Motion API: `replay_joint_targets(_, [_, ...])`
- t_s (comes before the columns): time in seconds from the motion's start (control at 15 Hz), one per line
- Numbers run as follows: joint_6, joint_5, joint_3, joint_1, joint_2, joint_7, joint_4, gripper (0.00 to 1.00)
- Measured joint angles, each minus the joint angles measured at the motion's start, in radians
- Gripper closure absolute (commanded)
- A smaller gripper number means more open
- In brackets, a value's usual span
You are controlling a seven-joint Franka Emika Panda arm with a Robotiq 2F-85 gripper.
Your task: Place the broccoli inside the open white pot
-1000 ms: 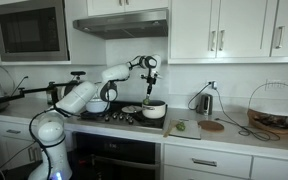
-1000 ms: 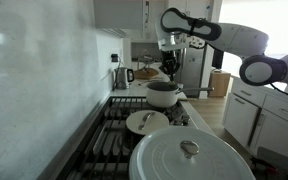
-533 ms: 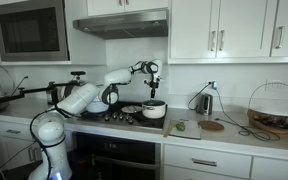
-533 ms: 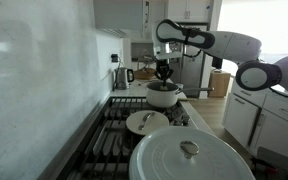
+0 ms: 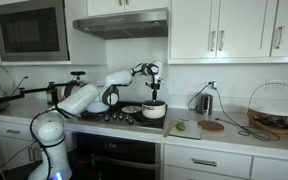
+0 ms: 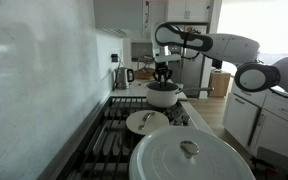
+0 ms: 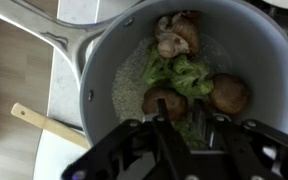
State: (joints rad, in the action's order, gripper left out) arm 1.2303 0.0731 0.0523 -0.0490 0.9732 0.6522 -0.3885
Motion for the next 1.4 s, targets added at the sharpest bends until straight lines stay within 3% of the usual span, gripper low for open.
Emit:
replay_joint_targets(0.33, [0.002,0.002,-0.001,0.001,0.0,0.001,0.009,0.01])
replay_joint_targets(0.8, [0.001,-0.008,-0.05,-0.004,-0.04,0.001,0.026,0.0])
replay_joint_targets(1.4, [-0.075,-0.022,-0.056,-0.006,-0.162,0.001,0.027,0.0])
